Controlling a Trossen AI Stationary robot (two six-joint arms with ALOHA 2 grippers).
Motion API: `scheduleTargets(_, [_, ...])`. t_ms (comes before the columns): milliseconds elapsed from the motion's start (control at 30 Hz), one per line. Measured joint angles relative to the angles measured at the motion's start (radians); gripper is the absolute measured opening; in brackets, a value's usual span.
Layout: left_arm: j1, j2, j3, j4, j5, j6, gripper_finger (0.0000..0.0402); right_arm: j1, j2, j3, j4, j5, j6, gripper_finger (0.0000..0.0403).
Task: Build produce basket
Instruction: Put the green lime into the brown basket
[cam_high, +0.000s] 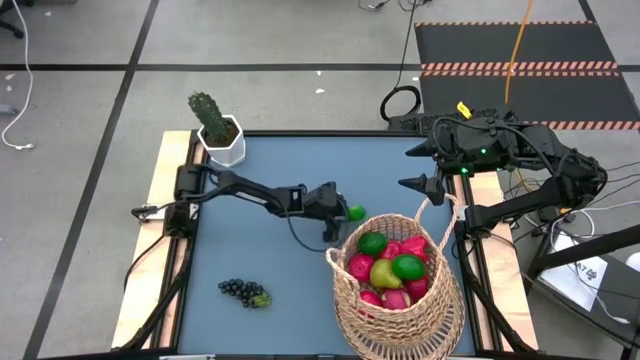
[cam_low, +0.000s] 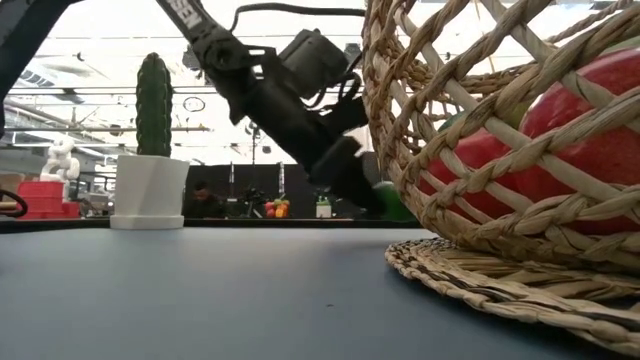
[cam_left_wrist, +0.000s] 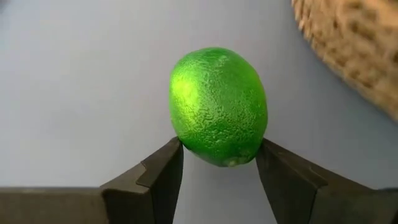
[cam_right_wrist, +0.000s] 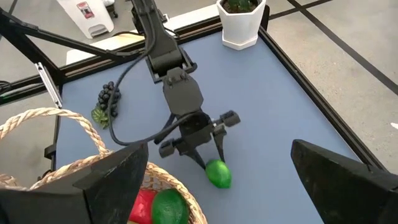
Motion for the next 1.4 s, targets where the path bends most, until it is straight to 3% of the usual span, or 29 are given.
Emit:
scheduleTargets(267, [0.006,-0.05,0.0,-0.232,-0.016,0.008,0.0198,0.0,0.0,0.0,-0.009,0.0,-0.01,0.0389])
scheduleTargets(667, [-0.002,-0.052,0.001,-0.39,0.002,-0.109,0.0202,0.0,0.0,0.0,-0.022,0.0,-0.018,0.0389])
scheduleTargets(833, [-0.006,-0.052,0.001,-0.373,-0.01,-0.107,0.025,0.0,0.0,0.0,-0.022,0.0,-0.026,0.0389])
scheduleTargets(1100, [0.007,-0.065,0.0,-0.256,0.007,-0.119,0.0384,0.0,0.0,0.0,-0.022,-0.001,-0.025,0.0389])
scheduleTargets(1200, [0.009,-0.055,0.0,-0.225,0.006,-0.123,0.0395,0.0,0.001,0.0,-0.022,-0.001,-0.026,0.0389])
scheduleTargets(1400, [0.03,-0.009,0.0,-0.184,0.022,-0.154,0.0378,0.0,0.001,0.0,-0.021,-0.002,-0.026,0.0389])
